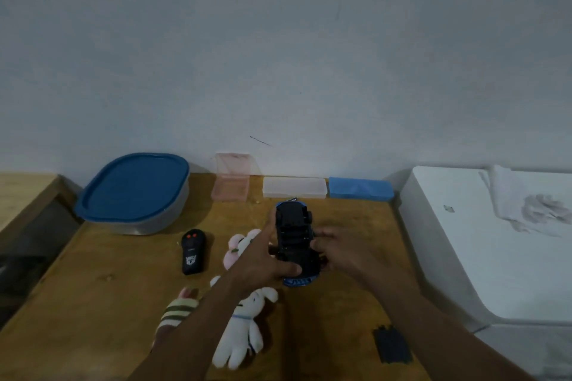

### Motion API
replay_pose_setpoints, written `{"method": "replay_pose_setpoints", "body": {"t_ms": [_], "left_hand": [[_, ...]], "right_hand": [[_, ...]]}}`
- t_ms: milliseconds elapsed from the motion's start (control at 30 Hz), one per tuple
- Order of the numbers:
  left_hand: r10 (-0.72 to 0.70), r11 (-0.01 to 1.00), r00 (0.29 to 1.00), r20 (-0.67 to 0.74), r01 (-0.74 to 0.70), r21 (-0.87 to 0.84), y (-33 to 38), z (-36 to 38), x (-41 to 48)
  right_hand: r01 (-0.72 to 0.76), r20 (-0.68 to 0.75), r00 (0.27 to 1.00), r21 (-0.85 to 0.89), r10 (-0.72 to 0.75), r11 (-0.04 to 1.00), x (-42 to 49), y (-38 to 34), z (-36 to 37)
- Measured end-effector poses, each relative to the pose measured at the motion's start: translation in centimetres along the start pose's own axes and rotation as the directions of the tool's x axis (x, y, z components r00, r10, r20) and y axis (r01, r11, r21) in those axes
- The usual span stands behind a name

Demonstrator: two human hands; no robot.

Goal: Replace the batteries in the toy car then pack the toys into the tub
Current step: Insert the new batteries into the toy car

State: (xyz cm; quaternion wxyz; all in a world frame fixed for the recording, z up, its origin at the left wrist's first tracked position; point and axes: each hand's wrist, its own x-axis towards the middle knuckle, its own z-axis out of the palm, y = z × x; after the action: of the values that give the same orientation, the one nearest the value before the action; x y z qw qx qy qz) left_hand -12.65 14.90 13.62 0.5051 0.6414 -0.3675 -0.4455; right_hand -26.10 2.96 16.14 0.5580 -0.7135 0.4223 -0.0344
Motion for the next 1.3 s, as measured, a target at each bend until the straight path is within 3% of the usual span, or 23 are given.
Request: {"method": "replay_pose_setpoints", "body": {"t_ms": [200,267,367,433,633,833,933,1100,1300], "left_hand": [[-0.090,0.992,0.993,-0.083,0.082,-0.097,-0.9,-2.1,3.0],[-0.115,0.992,0.986,-0.122,0.107,-0.071,-1.5,-3.0,4.2],[-0.138,0.989,0.973,-0.186,0.126,-0.073,-1.9,-4.0,5.5],[-0.140,0.990,0.963,-0.230,0.129,-0.059,-2.2,-4.5,6.1],[-0.169,0.985,0.950,-0.263,0.157,-0.064,-2.1,-5.1,7.8],[-0.172,0.985,0.958,-0.231,0.162,-0.062,-2.6,-6.1,9.1],[-0.161,0.987,0.964,-0.214,0.151,-0.061,-2.7,-6.5,9.1],[-0.133,0.990,0.985,-0.111,0.127,-0.057,-2.2,-7.3,9.2],[-0.091,0.996,0.995,-0.037,0.090,-0.025,-1.7,-7.3,9.2]], "right_hand": [[-0.035,0.064,0.997,0.021,0.033,0.999,5.7,-0.4,-0.2],[-0.005,0.003,1.000,-0.099,0.005,0.995,8.2,-0.2,-0.3],[0.081,-0.067,0.990,-0.452,-0.124,0.888,11.9,0.3,-0.6],[0.119,-0.042,0.984,-0.569,-0.173,0.814,13.9,0.5,-0.6],[0.295,0.144,0.950,-0.708,-0.278,0.641,17.1,0.1,-0.2],[0.287,0.166,0.949,-0.804,-0.267,0.520,17.8,1.1,1.0],[0.241,0.123,0.963,-0.791,-0.240,0.562,17.4,1.5,1.6],[0.127,-0.051,0.978,-0.619,-0.201,0.775,14.6,0.1,0.4],[0.076,-0.388,0.904,-0.268,-0.180,0.960,10.5,-2.0,-1.2]]}}
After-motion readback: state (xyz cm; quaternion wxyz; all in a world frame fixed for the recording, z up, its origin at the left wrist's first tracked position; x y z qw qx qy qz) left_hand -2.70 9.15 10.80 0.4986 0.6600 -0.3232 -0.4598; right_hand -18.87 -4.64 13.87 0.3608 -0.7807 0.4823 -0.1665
